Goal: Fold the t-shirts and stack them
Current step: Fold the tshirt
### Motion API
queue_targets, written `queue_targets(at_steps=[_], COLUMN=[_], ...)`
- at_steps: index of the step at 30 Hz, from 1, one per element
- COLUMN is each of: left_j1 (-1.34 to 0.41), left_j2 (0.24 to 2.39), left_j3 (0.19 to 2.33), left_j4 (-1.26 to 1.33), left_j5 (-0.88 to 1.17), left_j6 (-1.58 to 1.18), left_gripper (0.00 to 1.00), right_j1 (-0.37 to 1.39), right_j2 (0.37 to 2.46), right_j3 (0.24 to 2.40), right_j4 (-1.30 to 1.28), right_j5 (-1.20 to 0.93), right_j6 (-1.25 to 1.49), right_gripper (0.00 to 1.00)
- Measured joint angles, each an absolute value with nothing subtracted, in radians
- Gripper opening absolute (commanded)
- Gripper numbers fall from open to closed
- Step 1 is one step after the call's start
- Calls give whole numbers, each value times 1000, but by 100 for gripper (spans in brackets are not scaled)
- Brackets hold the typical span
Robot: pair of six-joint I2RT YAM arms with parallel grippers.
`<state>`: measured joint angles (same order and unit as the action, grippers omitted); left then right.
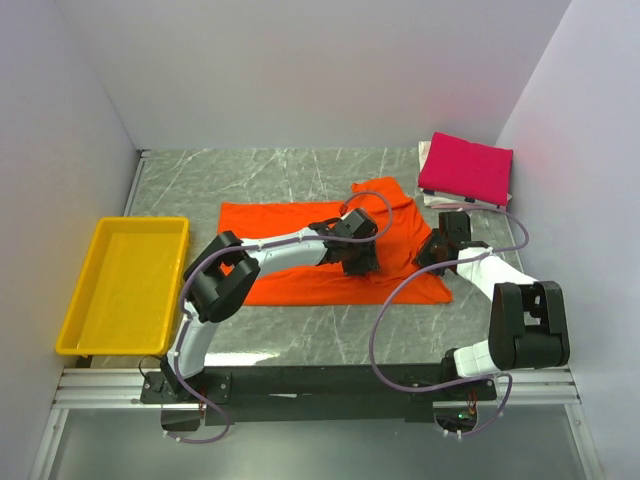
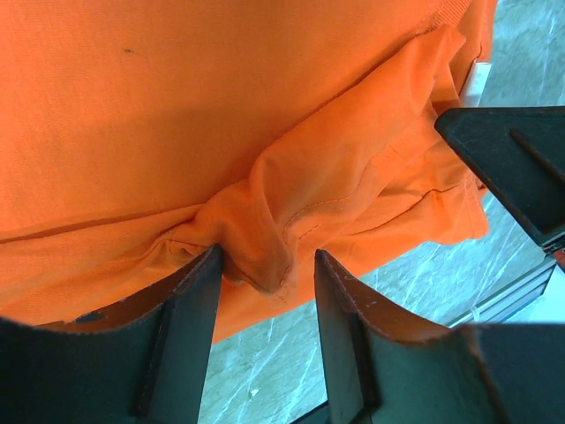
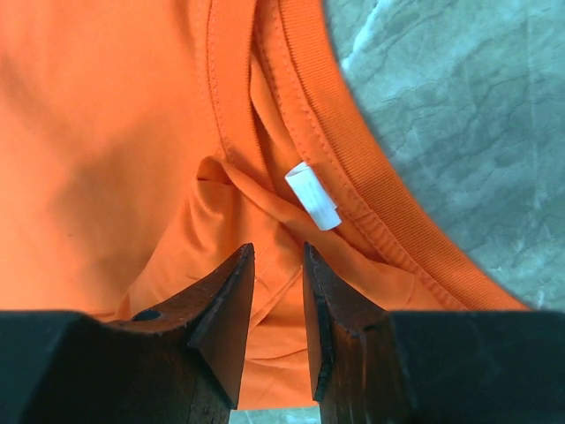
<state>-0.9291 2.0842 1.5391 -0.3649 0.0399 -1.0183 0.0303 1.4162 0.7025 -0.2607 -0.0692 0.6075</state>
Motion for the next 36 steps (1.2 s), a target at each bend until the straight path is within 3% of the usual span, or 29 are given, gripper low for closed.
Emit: queue_targets(at_steps=[17,19,22,23,26,36], left_j1=[-929,-929,-928,-928,-926,-884], left_j2=[2084,2084,2084,2084,2084,2084], left_j3=[1539,1539,1539,1539,1539,1520], left_j4=[-381,-381,-381,-381,-381,-373], left_j5=[35,35,35,35,35,36], left_j6=[-1018,-1018,-1018,-1018,-1018,-1016], left_gripper=[51,51,50,51,50,52], right_j1=[31,31,31,31,31,34], right_j2=[1446,1447,1447,1448,1449,1448], right_j3=[702,702,701,701,701,739], right_j4=[-246,-245,-240,-237,-233,-241], right_j5=[-44,-44,-44,-45,-47,-120], right_j6=[607,608,607,607,611,632], right_gripper=[34,32,19,10,2,0])
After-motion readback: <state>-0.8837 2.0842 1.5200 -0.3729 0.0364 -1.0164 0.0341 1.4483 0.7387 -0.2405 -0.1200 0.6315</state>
